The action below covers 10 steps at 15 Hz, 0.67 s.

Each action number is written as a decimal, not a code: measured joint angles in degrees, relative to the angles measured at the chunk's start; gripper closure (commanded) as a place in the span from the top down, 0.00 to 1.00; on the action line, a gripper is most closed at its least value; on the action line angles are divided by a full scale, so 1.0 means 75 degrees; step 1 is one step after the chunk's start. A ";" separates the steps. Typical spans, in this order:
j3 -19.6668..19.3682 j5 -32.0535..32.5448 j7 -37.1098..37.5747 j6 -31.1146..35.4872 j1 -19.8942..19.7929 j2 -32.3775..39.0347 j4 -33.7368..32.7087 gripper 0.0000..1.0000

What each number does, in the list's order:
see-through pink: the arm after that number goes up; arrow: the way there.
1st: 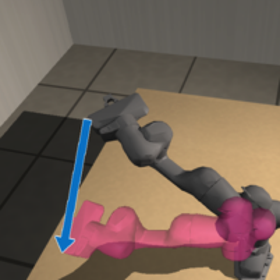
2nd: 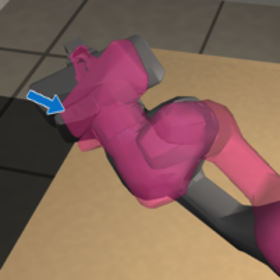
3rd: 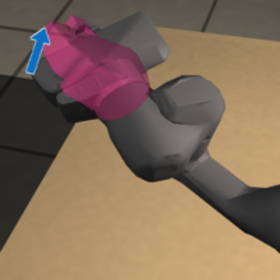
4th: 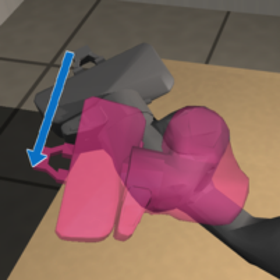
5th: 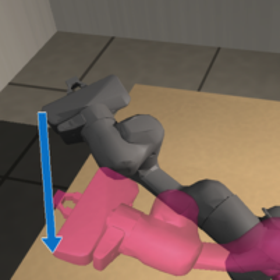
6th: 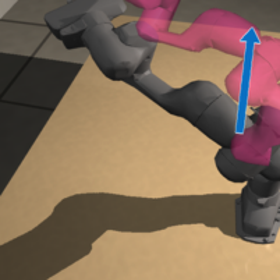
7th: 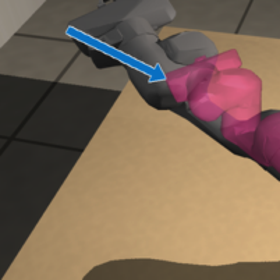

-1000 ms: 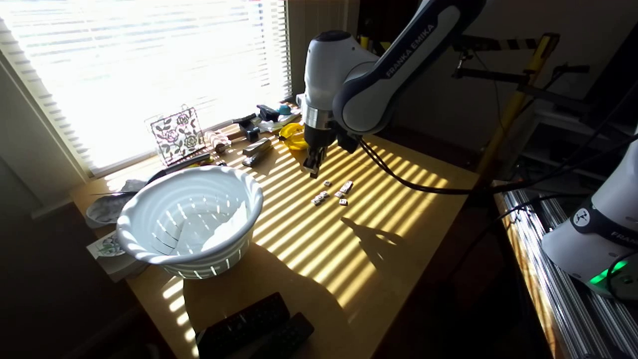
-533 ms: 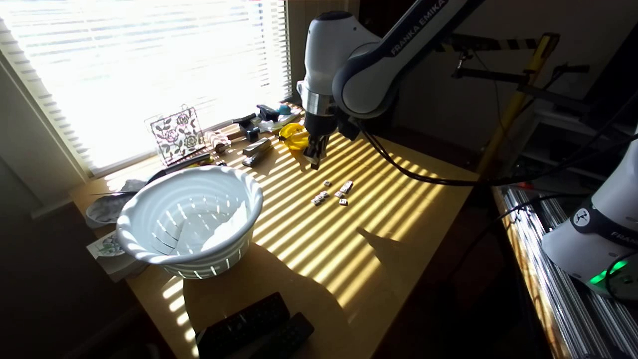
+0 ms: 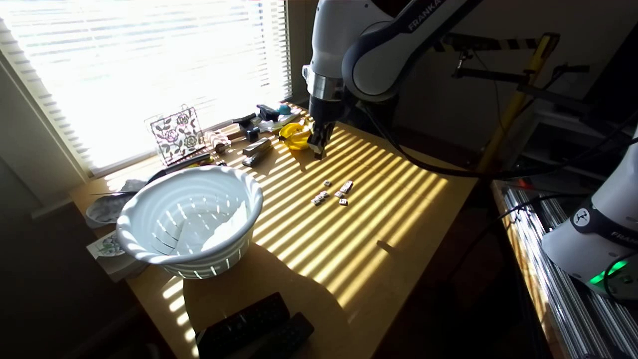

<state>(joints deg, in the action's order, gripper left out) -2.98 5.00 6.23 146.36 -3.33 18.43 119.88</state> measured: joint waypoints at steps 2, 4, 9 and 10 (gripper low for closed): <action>0.0000 0.0000 0.0026 -0.0039 0.0017 -0.0189 0.0127 0.28; 0.0000 0.0000 0.0078 -0.0094 0.0050 -0.0360 0.0245 0.41; 0.0002 0.0000 0.0209 -0.0442 0.0120 -0.0698 0.0415 0.76; 0.0002 0.0000 0.0231 -0.0498 0.0129 -0.0745 0.0423 0.82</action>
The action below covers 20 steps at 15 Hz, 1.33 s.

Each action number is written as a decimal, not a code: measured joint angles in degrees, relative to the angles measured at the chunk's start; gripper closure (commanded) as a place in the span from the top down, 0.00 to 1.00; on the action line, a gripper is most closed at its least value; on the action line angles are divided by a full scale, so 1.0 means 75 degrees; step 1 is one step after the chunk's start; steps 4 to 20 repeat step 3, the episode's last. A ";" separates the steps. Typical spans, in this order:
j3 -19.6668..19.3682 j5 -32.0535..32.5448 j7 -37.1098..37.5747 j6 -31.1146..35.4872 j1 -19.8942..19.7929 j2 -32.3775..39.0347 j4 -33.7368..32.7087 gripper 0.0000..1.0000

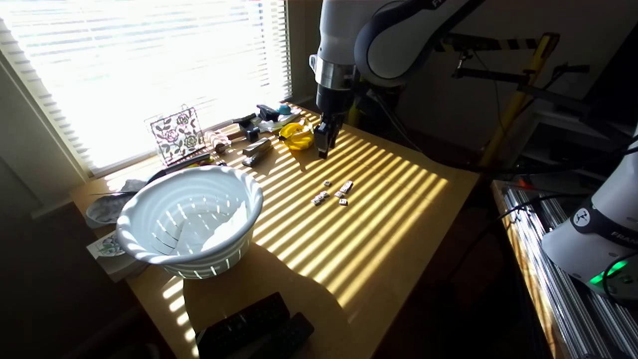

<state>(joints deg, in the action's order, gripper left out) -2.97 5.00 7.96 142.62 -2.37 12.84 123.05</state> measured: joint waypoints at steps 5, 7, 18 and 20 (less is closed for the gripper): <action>-0.0001 0.0001 0.0038 -0.0055 0.0017 -0.0045 -0.0003 0.78; -0.0001 0.0001 0.0038 -0.0055 0.0017 -0.0045 -0.0003 0.78; -0.0001 0.0001 0.0038 -0.0055 0.0017 -0.0045 -0.0003 0.78; -0.0001 0.0001 0.0038 -0.0055 0.0017 -0.0045 -0.0003 0.78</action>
